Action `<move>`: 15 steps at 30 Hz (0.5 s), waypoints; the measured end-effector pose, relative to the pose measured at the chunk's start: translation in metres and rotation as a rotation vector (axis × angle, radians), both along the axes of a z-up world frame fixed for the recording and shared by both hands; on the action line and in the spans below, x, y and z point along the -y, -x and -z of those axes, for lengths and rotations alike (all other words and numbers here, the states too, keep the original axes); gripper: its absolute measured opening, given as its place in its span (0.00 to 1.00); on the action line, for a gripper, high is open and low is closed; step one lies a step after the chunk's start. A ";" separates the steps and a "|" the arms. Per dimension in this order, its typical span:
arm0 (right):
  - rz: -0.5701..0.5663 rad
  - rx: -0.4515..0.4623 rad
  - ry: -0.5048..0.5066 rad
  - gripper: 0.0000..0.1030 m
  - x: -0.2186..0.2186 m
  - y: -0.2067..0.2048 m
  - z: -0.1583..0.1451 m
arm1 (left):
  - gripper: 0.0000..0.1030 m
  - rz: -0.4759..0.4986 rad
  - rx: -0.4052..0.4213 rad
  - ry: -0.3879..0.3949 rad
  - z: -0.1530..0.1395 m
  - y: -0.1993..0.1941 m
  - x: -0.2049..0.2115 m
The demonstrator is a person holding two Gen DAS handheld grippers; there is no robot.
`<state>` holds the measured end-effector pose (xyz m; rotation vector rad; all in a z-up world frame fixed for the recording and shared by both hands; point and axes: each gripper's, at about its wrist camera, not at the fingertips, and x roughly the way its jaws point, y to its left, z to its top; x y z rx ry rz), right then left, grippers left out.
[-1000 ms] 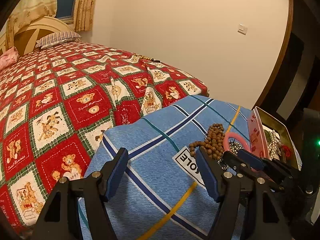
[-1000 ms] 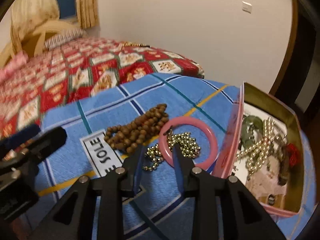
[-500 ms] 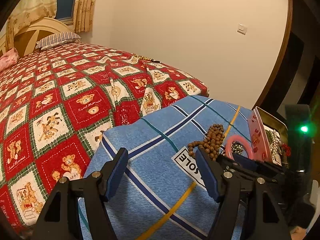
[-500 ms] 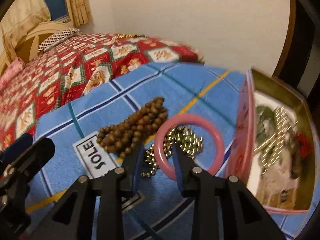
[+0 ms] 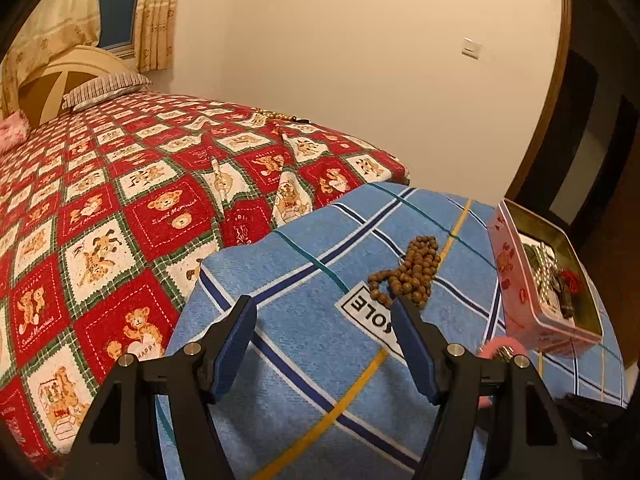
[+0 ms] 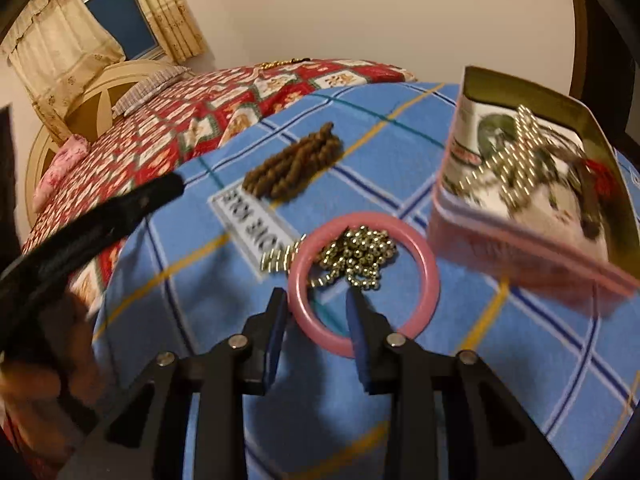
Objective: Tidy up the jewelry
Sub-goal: 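Grasp the pink bangle with the right tool, then lift the pink bangle with the right tool while the left tool grasps the gold bead chain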
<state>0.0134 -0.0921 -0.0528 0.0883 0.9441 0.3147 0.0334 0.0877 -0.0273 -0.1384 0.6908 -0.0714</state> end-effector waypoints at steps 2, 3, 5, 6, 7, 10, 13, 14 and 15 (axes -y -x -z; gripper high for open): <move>-0.011 -0.005 0.003 0.33 0.003 0.012 0.000 | 0.68 0.006 -0.006 -0.007 0.001 0.002 0.002; -0.014 -0.007 0.010 0.33 0.004 0.017 0.000 | 0.68 0.007 -0.006 -0.012 0.000 0.003 0.003; -0.017 -0.018 0.016 0.33 0.007 0.027 -0.001 | 0.68 0.017 -0.002 -0.024 -0.001 0.006 0.006; -0.018 -0.023 0.017 0.33 0.009 0.028 -0.001 | 0.68 0.027 0.000 -0.031 -0.001 0.007 0.009; -0.018 -0.028 0.021 0.33 0.012 0.033 -0.002 | 0.68 0.040 0.002 -0.041 -0.001 0.009 0.013; 0.003 -0.020 0.045 0.35 0.020 0.042 -0.003 | 0.68 0.078 0.008 -0.067 -0.002 0.012 0.024; 0.049 0.039 0.045 0.44 0.033 0.049 -0.009 | 0.68 0.106 0.010 -0.086 -0.002 0.015 0.033; 0.072 0.053 0.038 0.47 0.039 0.050 -0.012 | 0.68 0.110 0.013 -0.091 -0.002 0.016 0.035; 0.092 0.061 0.024 0.49 0.046 0.050 -0.014 | 0.68 0.112 0.016 -0.095 -0.003 0.017 0.037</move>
